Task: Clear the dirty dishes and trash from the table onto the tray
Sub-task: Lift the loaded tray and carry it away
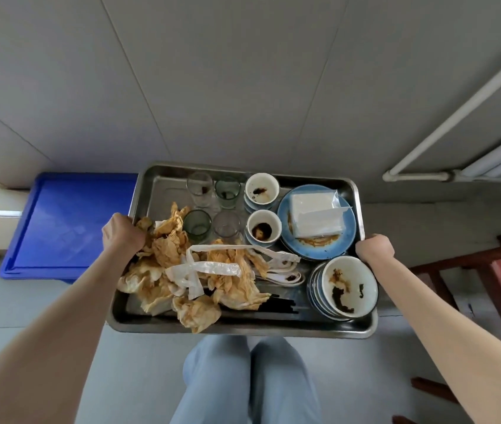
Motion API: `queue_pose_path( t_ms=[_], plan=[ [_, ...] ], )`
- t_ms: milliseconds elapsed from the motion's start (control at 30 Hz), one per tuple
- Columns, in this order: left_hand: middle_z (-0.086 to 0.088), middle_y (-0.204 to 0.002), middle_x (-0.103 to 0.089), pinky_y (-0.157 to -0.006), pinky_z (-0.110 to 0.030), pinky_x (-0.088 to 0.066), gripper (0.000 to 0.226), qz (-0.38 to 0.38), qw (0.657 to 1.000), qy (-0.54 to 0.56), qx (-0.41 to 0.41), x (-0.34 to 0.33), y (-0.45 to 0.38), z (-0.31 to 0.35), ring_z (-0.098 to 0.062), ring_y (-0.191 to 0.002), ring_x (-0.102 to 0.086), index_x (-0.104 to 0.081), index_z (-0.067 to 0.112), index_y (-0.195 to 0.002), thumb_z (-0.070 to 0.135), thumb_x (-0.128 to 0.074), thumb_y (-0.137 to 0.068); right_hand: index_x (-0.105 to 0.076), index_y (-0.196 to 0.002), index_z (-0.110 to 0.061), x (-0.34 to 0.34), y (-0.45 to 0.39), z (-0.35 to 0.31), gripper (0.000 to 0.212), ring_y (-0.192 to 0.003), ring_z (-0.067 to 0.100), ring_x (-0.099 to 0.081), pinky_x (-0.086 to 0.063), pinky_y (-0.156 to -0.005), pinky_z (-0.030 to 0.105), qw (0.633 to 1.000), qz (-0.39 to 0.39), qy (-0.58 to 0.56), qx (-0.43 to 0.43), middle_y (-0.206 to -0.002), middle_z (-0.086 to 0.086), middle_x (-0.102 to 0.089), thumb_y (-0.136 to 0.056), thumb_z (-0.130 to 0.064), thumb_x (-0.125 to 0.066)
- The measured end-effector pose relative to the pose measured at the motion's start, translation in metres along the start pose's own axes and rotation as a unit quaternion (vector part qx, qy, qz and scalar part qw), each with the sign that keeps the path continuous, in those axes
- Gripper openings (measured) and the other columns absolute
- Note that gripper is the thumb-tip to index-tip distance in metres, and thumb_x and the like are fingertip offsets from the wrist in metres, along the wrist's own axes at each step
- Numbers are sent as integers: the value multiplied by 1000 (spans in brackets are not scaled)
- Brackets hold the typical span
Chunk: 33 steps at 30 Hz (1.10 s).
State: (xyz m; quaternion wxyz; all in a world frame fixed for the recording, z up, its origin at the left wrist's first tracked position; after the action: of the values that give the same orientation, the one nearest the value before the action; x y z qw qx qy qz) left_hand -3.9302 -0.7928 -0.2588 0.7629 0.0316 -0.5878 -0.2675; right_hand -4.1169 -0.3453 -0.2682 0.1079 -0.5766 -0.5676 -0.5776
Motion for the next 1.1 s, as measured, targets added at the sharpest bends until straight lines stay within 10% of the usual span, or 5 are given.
queue_pose_path(
  t_ms=[1100],
  plan=[
    [-19, -91, -53, -62, -37, -40, 22, -40, 999, 7, -8, -194, -109, 28, -31, -79, -48, -57, -2, -105, -3, -52, -83, -60, -110, 4, -126, -179, -3, 24, -104, 36, -57, -43, -77, 32, 998, 4, 59, 35, -110, 24, -61, -89, -3, -49]
  ],
)
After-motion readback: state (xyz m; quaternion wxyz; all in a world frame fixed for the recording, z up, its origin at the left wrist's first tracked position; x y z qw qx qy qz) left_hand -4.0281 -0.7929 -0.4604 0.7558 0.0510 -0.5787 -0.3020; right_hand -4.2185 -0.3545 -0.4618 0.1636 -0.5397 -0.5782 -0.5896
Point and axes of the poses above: each hand's wrist, its own y-axis away from the middle knuckle, its own x-axis out of the back of the hand, z = x × y, the point moved 4 cm from there along -y, towards the middle knuckle
